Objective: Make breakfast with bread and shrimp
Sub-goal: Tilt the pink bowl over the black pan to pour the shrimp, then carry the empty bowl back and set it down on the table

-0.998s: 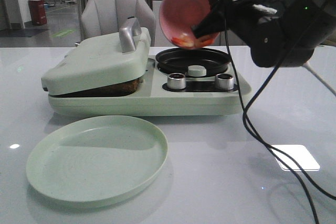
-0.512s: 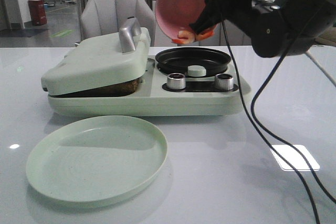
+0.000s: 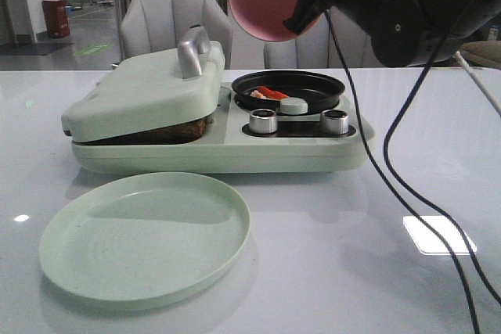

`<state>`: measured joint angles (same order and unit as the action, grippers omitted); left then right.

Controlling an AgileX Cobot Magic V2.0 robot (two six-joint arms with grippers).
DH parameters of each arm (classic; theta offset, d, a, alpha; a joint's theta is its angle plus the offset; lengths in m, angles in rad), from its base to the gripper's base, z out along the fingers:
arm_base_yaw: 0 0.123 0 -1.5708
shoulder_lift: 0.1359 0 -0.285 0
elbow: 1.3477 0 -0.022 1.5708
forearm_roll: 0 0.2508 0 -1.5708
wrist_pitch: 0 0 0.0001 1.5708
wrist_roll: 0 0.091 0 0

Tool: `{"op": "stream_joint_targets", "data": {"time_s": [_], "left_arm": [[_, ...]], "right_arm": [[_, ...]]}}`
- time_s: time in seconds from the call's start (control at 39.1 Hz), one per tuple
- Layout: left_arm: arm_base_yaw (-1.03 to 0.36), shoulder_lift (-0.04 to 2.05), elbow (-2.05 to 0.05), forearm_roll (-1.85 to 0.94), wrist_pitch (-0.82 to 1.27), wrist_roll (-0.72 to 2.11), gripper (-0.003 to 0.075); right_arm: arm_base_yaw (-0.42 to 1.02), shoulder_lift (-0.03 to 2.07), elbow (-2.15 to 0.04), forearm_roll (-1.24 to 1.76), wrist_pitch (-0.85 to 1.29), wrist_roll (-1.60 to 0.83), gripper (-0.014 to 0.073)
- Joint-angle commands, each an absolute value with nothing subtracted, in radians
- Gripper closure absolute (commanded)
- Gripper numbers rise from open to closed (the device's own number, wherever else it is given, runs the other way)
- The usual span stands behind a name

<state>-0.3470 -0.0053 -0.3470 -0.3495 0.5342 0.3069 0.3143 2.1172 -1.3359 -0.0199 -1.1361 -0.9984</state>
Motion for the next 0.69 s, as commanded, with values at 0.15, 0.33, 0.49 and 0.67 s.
{"op": "stream_joint_targets", "data": {"time_s": [0.15,0.33,0.49,0.67], "left_arm": [[-0.354,-0.021,-0.37,-0.371,0.462,0.295,0.0608],[-0.354,-0.021,-0.37,-0.371,0.462,0.295,0.0608],[-0.354,-0.021,-0.37,-0.371,0.462,0.295,0.0608],[-0.354,-0.021,-0.37,-0.371,0.462,0.295,0.0608]], "right_arm": [[0.306,2.003,-1.371,0.247,-1.207,-0.488,0.046],[0.29,1.895,-1.371,0.357,-0.875,-0.28,0.046],[0.243,1.773,-1.371,0.368,-0.458,-0.266,0.046],[0.148,1.659,-1.371,0.382,-0.026,-0.266,0.046]]}}
